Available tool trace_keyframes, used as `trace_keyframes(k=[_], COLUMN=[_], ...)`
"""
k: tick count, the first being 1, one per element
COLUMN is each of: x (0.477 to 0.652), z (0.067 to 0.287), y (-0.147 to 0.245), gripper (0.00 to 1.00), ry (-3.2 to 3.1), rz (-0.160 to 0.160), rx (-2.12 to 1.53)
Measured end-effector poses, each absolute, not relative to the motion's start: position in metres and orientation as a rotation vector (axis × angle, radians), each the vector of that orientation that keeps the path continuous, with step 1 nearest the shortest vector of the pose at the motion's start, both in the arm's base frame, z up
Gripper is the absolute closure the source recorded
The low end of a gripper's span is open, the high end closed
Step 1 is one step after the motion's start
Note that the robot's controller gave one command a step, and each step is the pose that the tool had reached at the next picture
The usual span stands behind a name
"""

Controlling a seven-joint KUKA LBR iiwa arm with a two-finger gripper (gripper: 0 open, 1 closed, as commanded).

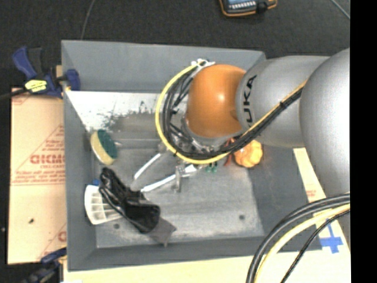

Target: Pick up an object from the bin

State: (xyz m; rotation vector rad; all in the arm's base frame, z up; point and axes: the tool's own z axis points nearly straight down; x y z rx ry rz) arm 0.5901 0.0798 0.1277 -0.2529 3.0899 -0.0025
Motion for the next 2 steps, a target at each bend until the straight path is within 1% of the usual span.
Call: trace_keyframes(k=[1, 2], x=[0.578, 0.58], z=[0.099, 0.072], y=[0.085, 0.059], gripper=[0.0, 1.0], ry=[3.077, 3.043], rz=[-0.006, -0.009], rx=[-0.412, -0.564])
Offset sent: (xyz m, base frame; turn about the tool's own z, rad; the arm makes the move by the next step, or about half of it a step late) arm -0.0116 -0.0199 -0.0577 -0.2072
